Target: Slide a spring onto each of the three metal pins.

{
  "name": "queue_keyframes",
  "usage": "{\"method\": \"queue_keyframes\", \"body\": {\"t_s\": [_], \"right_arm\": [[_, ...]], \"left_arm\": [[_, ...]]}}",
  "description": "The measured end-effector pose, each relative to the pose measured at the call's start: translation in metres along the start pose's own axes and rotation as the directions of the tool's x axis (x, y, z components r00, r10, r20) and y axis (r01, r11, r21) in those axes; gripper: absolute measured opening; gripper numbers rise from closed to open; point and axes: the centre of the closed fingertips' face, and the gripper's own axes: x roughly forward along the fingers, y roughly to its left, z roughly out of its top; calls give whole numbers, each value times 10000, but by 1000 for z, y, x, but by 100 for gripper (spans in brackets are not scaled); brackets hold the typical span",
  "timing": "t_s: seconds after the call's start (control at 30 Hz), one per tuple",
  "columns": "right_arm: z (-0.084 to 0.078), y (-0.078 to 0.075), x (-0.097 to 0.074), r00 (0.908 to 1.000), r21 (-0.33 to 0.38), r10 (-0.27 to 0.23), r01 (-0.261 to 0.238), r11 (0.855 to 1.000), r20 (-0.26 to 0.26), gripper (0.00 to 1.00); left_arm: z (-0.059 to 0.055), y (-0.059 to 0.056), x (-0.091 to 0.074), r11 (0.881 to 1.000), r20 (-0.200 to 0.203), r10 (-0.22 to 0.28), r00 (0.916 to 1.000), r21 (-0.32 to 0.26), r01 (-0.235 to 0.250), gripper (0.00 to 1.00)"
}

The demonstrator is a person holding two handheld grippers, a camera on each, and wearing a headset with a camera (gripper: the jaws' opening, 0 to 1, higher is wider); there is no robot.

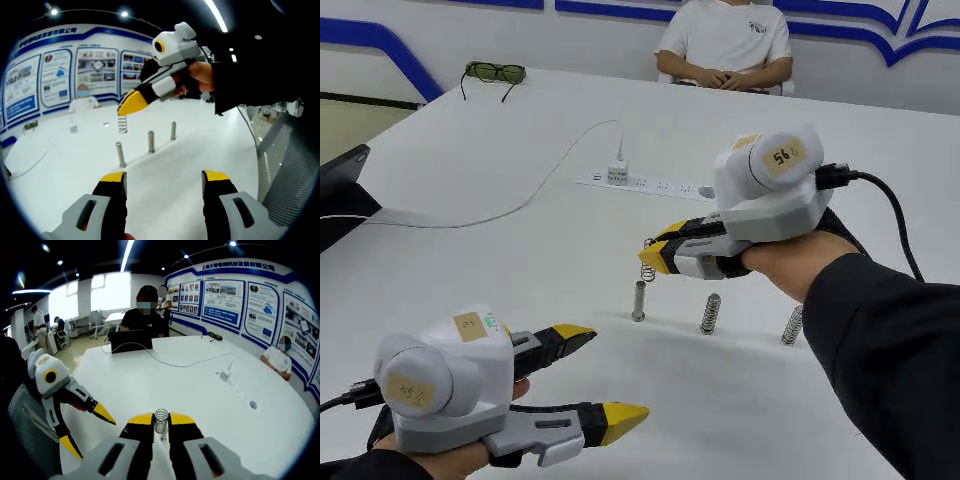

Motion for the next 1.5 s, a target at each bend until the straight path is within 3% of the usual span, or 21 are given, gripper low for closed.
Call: {"method": "queue_keyframes", "body": {"t_s": [0.43, 1.5], "right_arm": [[-9, -13, 17, 9999, 420, -134, 137, 9990, -56, 12], [-29, -12, 29, 9994, 609, -118, 137, 9981, -321, 12]], "left_arm": [[-2, 3, -2, 9999, -16, 90, 10000, -88, -90, 61], [-7, 3, -4, 9998, -152, 76, 9999, -179, -79, 61]]}}
